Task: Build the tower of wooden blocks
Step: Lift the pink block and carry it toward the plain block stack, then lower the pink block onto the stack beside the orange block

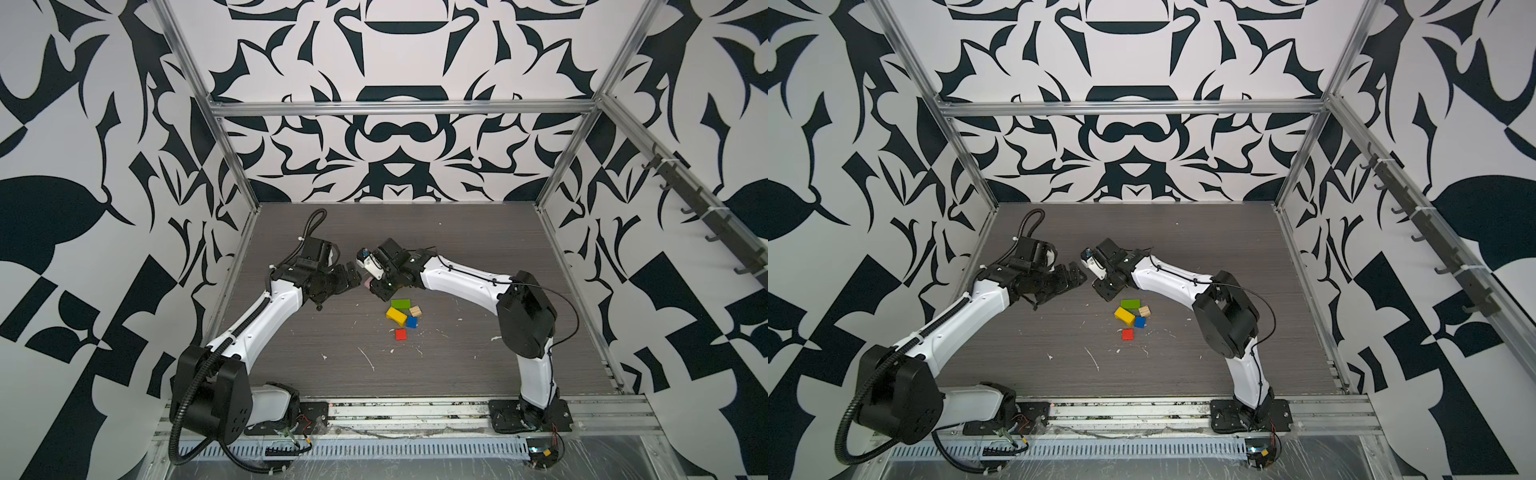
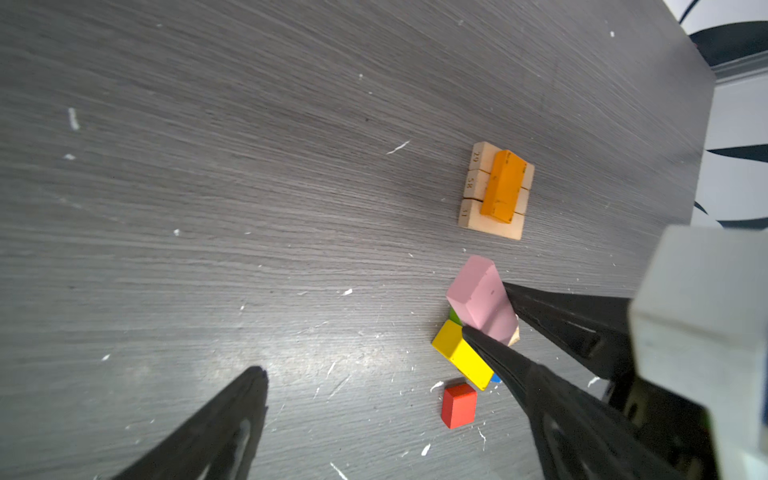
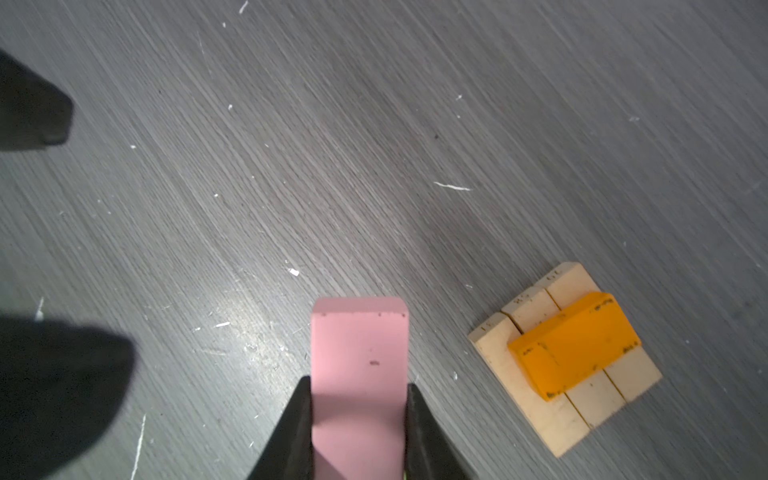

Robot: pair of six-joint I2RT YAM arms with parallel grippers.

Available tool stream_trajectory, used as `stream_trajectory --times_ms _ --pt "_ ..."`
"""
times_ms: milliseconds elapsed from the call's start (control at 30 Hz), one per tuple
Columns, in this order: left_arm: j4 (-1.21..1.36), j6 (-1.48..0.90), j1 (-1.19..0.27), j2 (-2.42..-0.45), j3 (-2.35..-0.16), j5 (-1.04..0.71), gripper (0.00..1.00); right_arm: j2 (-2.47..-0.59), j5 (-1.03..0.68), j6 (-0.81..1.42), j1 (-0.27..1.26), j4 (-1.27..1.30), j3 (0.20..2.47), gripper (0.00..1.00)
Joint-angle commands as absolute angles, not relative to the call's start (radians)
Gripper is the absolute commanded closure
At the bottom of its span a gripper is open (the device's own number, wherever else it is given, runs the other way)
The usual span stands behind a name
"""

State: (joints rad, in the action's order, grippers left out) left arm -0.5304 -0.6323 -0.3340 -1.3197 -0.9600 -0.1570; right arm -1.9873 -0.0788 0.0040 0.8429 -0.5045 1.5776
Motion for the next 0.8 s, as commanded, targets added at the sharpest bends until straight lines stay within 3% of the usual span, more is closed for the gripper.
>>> stream_trajectory --times_ms 0,367,767 --pt "-0.494 -0.606 -0.331 -1.345 -0.956 -0.198 0.0 -1.913 -0.066 0.1 0.82 -0.484 1.549 0.79" --pt "-0.372 -0.598 -0.357 -1.43 -0.979 -0.27 0.0 -1.793 -0.1 0.331 0.699 -0.41 1.401 0.79" --pt "-0.31 -0.594 -0.39 -1.512 -1.011 -0.307 0.0 -1.782 -0.12 0.483 0.619 -0.322 1.3 0.79"
